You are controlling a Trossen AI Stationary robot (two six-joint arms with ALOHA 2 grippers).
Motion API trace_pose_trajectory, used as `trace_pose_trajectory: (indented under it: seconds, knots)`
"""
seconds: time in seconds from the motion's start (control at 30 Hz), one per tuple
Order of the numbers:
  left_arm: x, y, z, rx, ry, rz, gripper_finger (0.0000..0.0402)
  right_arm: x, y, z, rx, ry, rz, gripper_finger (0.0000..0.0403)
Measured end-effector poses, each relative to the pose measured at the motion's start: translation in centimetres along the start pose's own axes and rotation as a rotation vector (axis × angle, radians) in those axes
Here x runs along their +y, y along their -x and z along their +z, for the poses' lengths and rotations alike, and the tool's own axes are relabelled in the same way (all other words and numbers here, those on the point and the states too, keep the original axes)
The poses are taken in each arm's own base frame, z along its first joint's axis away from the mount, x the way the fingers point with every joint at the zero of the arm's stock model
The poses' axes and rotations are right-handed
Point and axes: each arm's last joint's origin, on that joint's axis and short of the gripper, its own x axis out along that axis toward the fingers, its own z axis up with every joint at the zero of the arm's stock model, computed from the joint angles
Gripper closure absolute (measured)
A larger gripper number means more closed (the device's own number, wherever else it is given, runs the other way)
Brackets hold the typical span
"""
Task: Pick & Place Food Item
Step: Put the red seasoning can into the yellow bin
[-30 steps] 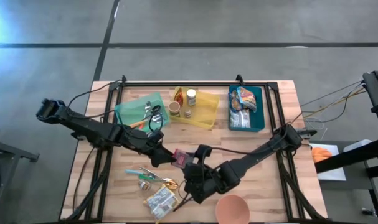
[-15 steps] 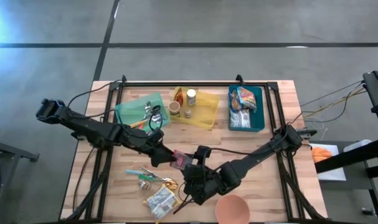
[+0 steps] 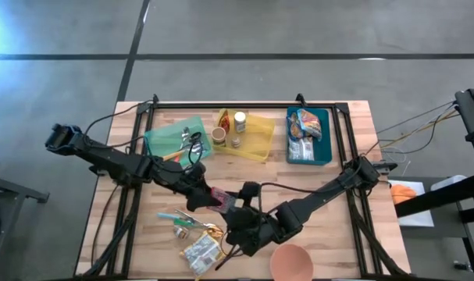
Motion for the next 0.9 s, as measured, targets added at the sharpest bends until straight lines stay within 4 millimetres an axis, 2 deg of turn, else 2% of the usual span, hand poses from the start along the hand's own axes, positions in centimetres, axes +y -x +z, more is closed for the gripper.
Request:
trace_pose_trajectory:
  seconds: [0.13,0.27,0.5,0.7,0.9]
  knots:
    - [-0.03,0.00,-0.02,0.010,-0.002,-0.008,0.0139,-0.09,-0.16,0.11,-0.006,0.021,-0.004,0.0109]
    - [-0.05,0.00,-0.06,0.020,0.012,-0.013,0.0194,-0.22,-0.47,-0.09,0.000,0.043,-0.016,0.0109]
    - [0.02,0.00,-0.10,0.024,0.014,-0.006,0.0197,-0.25,-0.74,-0.31,0.006,0.048,-0.018,0.0108]
    - [0.10,-0.01,-0.22,0.037,-0.006,0.002,0.0197,-0.19,-0.88,-0.51,0.013,0.020,0.000,0.0019]
    - [0.84,0.12,-0.05,0.051,0.005,0.062,0.0197,-0.16,-0.95,-0.74,0.021,0.028,-0.002,0.0035]
